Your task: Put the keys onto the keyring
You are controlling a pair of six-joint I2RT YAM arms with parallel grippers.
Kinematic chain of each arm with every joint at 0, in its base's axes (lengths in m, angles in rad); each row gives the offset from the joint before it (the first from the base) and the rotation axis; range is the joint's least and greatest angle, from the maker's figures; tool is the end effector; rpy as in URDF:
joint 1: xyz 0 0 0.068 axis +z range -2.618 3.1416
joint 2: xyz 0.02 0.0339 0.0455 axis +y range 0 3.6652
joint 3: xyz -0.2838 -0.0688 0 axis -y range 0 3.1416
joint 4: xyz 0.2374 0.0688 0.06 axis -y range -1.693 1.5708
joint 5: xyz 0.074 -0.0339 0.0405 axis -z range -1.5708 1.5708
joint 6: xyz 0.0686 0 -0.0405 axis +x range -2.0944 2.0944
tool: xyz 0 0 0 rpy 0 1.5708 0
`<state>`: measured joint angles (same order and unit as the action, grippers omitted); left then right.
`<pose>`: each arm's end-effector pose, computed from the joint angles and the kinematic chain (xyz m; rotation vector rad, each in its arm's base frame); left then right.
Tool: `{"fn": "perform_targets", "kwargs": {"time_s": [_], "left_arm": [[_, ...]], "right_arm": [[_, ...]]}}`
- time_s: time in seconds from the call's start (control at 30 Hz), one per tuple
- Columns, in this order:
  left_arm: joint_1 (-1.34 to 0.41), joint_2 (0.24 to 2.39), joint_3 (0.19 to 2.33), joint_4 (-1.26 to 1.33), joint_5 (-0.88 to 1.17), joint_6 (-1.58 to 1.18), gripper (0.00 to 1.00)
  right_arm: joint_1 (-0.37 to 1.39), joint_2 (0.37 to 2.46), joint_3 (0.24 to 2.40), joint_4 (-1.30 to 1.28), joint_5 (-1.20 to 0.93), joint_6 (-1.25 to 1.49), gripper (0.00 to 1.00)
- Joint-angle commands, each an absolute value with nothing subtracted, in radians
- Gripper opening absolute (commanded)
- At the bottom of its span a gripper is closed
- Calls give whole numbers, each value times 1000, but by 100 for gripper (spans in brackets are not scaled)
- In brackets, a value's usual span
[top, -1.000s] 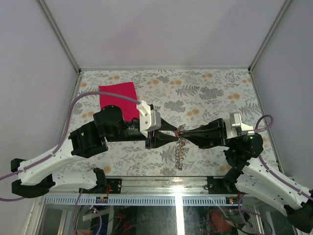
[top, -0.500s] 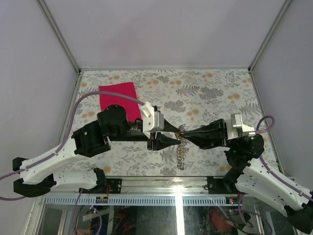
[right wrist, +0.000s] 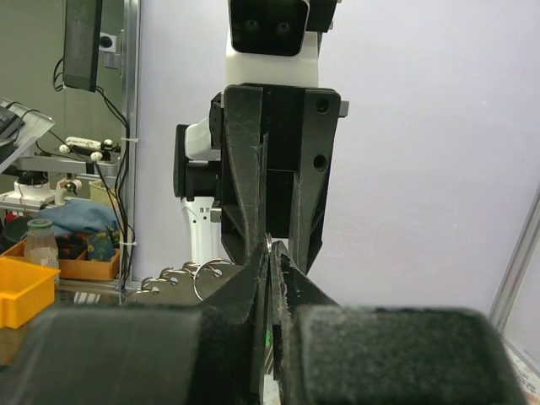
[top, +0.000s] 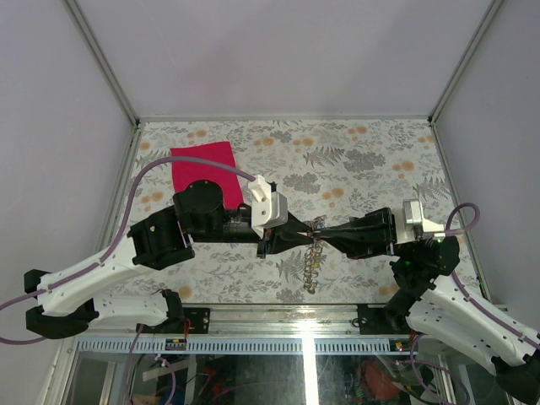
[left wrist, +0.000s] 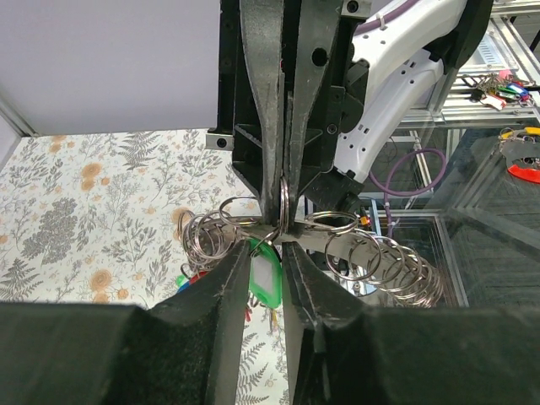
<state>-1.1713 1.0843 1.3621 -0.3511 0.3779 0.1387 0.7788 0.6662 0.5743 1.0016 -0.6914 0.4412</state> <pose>0.0687 -0.2278 0.4771 1.2975 1.1846 -1.0812 0.0523 0.1131 0.4270 -0.8289 0.5579 1.3541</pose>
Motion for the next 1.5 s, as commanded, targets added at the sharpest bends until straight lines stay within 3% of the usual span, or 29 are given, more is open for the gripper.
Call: {"fn": "perform_targets", "kwargs": {"time_s": [0.0, 0.5, 0.77, 0.93, 1.23, 1.47], "left_arm": [[-1176, 1069, 1389, -278, 392, 144, 22], [-1177, 1060, 1385, -250, 395, 137, 24], [-1176, 1074, 1385, -261, 385, 138, 18], [-1176, 1081, 1384, -279, 380, 141, 0], [-1176, 1074, 1394, -328, 342, 141, 0], [-1176, 1130, 1513, -521, 317, 183, 0]], "right_arm": [[782, 652, 599, 1029, -652, 406, 0], [782, 652, 598, 1007, -657, 393, 0], [782, 650, 602, 1011, -657, 397, 0], [782, 647, 608, 1013, -655, 400, 0], [781, 642, 620, 989, -665, 393, 0], [782, 585, 691, 662, -672, 188, 16]]}}
